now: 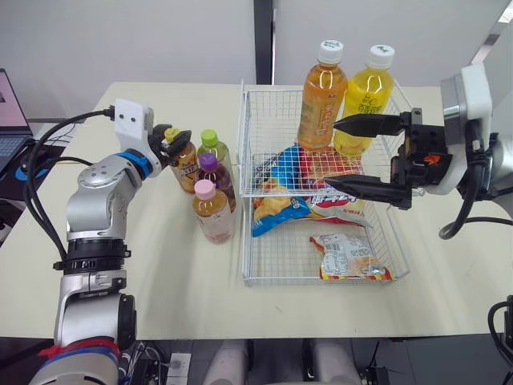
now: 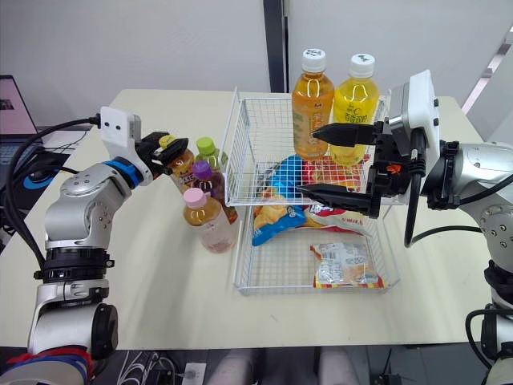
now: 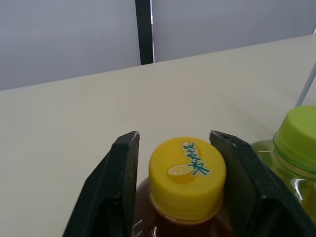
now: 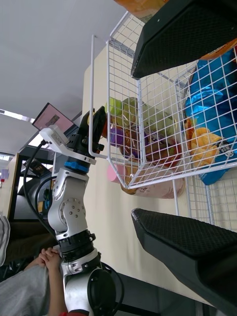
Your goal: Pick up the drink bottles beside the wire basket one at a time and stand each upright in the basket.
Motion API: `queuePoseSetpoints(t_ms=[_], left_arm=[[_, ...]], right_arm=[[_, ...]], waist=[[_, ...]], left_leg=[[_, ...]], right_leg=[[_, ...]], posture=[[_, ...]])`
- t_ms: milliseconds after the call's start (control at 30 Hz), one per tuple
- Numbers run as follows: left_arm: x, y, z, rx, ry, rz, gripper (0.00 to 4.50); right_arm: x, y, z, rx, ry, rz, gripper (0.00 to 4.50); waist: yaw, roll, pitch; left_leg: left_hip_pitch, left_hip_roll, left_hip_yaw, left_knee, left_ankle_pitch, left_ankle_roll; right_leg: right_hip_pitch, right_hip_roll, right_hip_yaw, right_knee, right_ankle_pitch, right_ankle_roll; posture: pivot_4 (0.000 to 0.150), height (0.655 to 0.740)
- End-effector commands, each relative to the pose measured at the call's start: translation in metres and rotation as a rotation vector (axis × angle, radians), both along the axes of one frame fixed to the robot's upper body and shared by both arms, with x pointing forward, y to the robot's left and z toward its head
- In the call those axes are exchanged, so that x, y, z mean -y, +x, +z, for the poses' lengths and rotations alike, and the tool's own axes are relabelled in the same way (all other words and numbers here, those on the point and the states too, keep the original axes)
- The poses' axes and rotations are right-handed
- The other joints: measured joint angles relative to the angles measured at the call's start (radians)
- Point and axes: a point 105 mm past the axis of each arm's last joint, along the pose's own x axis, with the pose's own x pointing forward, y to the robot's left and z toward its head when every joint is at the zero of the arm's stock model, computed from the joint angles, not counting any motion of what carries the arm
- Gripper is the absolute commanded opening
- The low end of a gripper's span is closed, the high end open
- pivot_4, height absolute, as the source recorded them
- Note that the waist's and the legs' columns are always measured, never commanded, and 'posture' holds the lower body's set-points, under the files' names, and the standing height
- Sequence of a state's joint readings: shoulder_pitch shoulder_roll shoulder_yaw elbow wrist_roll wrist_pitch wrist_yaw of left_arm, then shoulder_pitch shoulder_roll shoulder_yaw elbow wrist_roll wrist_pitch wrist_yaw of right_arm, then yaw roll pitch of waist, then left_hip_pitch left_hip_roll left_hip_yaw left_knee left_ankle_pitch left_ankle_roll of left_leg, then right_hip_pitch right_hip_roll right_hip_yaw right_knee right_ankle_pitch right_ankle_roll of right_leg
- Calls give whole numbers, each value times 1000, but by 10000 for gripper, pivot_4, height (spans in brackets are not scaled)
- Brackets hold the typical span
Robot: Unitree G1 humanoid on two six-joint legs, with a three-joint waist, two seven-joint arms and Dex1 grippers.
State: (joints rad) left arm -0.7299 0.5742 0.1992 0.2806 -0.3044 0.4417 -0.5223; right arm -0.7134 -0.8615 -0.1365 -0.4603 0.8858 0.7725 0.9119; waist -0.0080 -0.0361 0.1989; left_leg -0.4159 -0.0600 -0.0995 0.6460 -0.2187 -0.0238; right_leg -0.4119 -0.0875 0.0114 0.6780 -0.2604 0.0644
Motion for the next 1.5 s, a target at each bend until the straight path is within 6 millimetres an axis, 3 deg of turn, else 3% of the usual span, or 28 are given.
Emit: queuePoseSetpoints(t_ms=[33,200,400,500,700,800,1100,1167,1333,1500], left_arm=[[5,-4,16,67,18,-25,13628],[-1,-13,19,78,22,-27,13630],[-17,-37,50,137,59,-28,13630],[-23,-51,73,159,88,-55,13630],[-26,-78,142,207,108,-162,13630],[-15,-83,180,245,93,-230,13630],[65,-89,263,310,9,-581,13630],[82,-82,265,286,31,-630,13629],[117,-68,249,196,87,-739,13630],[136,-49,225,147,145,-754,13630]], right_arm=[[3,-5,10,54,10,-10,45000],[5,-4,9,60,13,-23,45000],[12,-8,15,69,16,-29,45000],[18,-9,18,83,0,-41,45000],[35,-9,29,158,-26,-106,45000],[46,-6,30,153,-49,-142,45000],[53,-14,30,82,-43,-123,45000],[53,-15,29,73,-38,-131,45000],[56,-15,30,85,-20,-173,45000],[57,-13,31,97,-16,-197,45000]], waist=[[0,0,0],[0,0,0],[-8,0,0],[-10,0,0],[-11,-2,1],[-8,-2,1],[-15,-2,1],[-19,-2,1],[-28,-1,1],[-28,-1,2]], left_leg=[[0,0,0,0,0,0],[0,0,0,0,0,0],[-1,0,0,0,0,0],[-2,0,0,-1,0,0],[-3,0,-1,0,0,0],[-3,0,-2,0,0,0],[-2,0,1,0,0,0],[-3,-1,1,0,0,0],[-2,0,2,-1,0,0],[-3,0,2,0,0,0]], right_leg=[[0,0,0,0,0,0],[0,0,0,0,0,0],[-2,0,1,0,0,0],[-3,0,0,0,0,0],[-2,1,-2,0,0,0],[-1,0,-3,-1,0,1],[2,1,-6,-2,0,1],[2,1,-6,-2,0,1],[0,0,-1,0,-1,2],[-3,1,1,1,-1,2]], posture=[[1500,7400],[1500,7400],[1500,7400],[1500,7400],[1500,7400],[1500,7400],[1500,7400],[1500,7400],[1500,7400],[1500,7400]])
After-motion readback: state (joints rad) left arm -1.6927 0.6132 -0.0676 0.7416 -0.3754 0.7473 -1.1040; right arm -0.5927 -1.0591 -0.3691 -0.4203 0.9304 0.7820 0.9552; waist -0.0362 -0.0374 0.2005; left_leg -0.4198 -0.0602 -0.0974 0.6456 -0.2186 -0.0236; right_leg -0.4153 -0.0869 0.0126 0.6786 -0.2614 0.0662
